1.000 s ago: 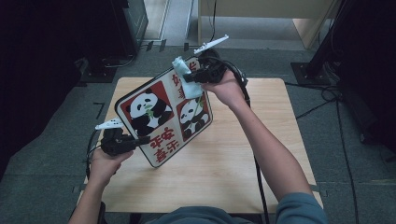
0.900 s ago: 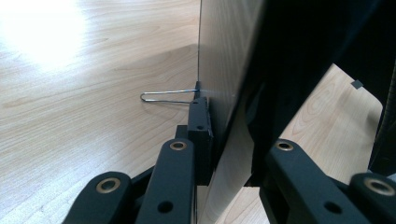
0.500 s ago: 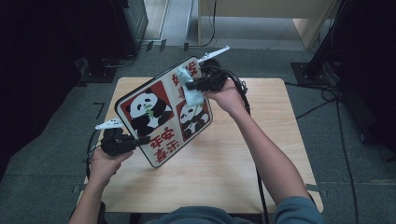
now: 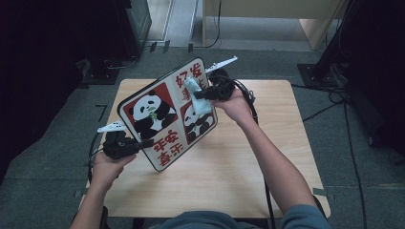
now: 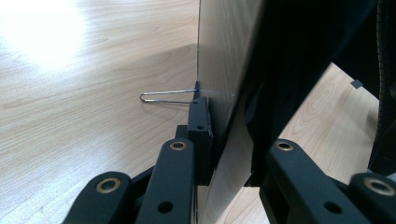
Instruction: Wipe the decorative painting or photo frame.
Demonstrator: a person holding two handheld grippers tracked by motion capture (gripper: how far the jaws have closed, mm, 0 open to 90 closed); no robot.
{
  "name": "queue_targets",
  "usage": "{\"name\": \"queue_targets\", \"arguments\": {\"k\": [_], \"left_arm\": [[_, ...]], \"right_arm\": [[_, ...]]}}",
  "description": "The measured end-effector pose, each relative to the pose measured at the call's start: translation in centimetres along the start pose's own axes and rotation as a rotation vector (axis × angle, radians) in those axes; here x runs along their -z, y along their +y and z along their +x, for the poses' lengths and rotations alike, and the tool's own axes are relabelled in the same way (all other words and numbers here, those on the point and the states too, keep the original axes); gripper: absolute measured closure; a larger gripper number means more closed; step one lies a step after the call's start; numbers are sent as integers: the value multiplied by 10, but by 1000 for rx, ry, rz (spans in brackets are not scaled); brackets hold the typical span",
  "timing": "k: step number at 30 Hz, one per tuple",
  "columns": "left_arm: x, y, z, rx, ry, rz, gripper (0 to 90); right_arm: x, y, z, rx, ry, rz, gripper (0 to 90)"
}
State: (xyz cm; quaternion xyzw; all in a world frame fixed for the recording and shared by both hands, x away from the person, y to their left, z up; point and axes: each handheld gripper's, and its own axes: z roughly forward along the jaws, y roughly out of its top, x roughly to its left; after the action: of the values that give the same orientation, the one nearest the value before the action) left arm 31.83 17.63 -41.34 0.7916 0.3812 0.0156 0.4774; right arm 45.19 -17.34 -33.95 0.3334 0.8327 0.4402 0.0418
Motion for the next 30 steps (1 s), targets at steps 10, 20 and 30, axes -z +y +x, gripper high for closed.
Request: {"name": "queue_targets", "arguments": {"k": [10, 20, 30], "left_arm": [[0, 0, 0, 4, -3, -1, 794], [0, 0, 0, 3, -3, -1, 794], [0, 0, 0, 3, -4, -1, 794]], "right_arm": [[-6, -16, -4, -29, 8, 19, 794], [-18, -44, -10, -47, 15, 47, 792], [-28, -67, -14, -70, 20, 69, 790]]}}
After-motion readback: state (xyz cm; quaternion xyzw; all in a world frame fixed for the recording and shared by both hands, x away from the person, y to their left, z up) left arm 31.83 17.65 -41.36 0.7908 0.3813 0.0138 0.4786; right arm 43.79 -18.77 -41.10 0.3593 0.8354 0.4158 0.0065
